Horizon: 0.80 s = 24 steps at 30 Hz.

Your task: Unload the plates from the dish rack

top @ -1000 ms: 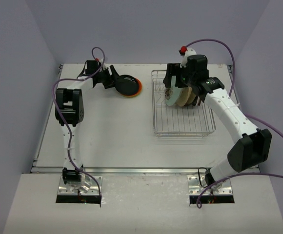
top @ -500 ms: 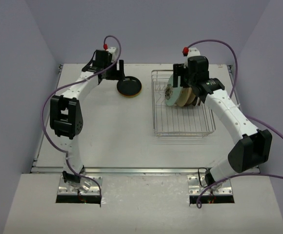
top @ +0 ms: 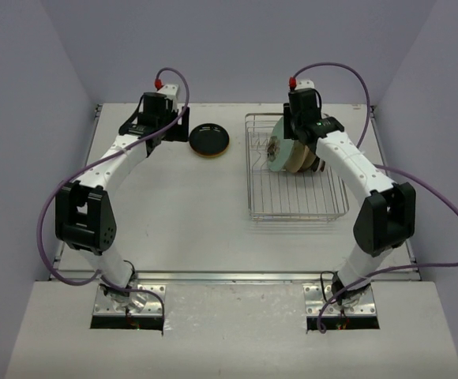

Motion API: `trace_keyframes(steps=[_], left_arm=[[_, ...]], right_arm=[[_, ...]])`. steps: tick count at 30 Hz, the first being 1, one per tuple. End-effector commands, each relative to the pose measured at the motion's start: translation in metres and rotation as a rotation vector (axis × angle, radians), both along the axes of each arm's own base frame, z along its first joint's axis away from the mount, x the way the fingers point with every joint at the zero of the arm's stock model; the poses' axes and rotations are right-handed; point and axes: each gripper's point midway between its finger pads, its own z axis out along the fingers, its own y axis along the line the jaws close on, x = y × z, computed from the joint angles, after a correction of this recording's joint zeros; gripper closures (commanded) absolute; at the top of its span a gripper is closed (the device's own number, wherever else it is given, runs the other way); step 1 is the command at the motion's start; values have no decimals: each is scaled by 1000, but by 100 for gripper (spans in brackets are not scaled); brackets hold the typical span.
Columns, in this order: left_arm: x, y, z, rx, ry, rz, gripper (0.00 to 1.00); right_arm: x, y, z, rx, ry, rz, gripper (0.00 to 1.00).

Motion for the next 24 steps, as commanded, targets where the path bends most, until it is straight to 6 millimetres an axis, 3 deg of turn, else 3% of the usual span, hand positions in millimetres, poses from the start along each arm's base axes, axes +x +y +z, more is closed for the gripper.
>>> trace_keyframes(steps=[1,10,14,18,22,24], left_arm=[[-1,0,43,-64,-110,33,23],[-7,-1,48,-80,-113,32,20],[-8,-1,45,-77,-110,33,20],[-8,0,43,-74,-109,37,19],[-7,-2,42,-88,-98,37,14],[-6,-3,43,-97,-97,42,5]], right_arm=[[18,-6,0,-10,-14,-106,58],[27,1,-51,7,100,-167,68],[28,5,-58,23,127,-174,86],[28,11,-38,20,80,-146,100],[28,23,2,-36,-51,-88,100],[25,28,24,-73,-116,-63,100]])
